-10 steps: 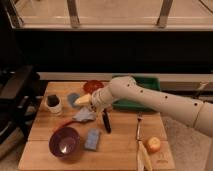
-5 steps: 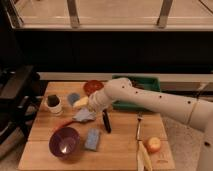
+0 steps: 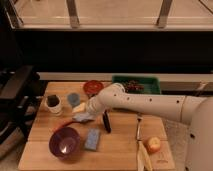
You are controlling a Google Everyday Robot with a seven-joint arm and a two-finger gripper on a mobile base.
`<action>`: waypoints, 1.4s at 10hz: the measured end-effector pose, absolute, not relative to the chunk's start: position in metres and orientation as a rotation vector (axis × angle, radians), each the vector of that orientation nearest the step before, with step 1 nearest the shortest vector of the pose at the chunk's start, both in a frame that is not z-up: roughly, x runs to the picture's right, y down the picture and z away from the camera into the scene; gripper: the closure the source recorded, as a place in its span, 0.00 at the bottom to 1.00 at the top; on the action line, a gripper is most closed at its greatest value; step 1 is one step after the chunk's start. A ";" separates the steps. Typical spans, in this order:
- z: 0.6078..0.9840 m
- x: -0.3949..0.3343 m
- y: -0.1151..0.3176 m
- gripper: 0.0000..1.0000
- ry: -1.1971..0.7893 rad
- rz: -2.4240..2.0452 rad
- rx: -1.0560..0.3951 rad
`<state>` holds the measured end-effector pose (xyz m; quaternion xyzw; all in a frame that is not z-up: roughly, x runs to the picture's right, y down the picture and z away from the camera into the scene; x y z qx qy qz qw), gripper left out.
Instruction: Place towel in plastic cup
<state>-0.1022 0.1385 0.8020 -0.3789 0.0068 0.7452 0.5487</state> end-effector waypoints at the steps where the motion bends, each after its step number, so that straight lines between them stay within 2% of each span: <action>1: 0.812 -0.105 0.142 0.22 0.020 1.756 -0.896; 7: 0.861 -0.117 0.143 0.24 0.036 1.735 -0.899; 9: 0.871 -0.117 0.144 0.41 0.052 1.731 -0.905; 14: 0.871 -0.117 0.145 0.93 0.066 1.744 -0.912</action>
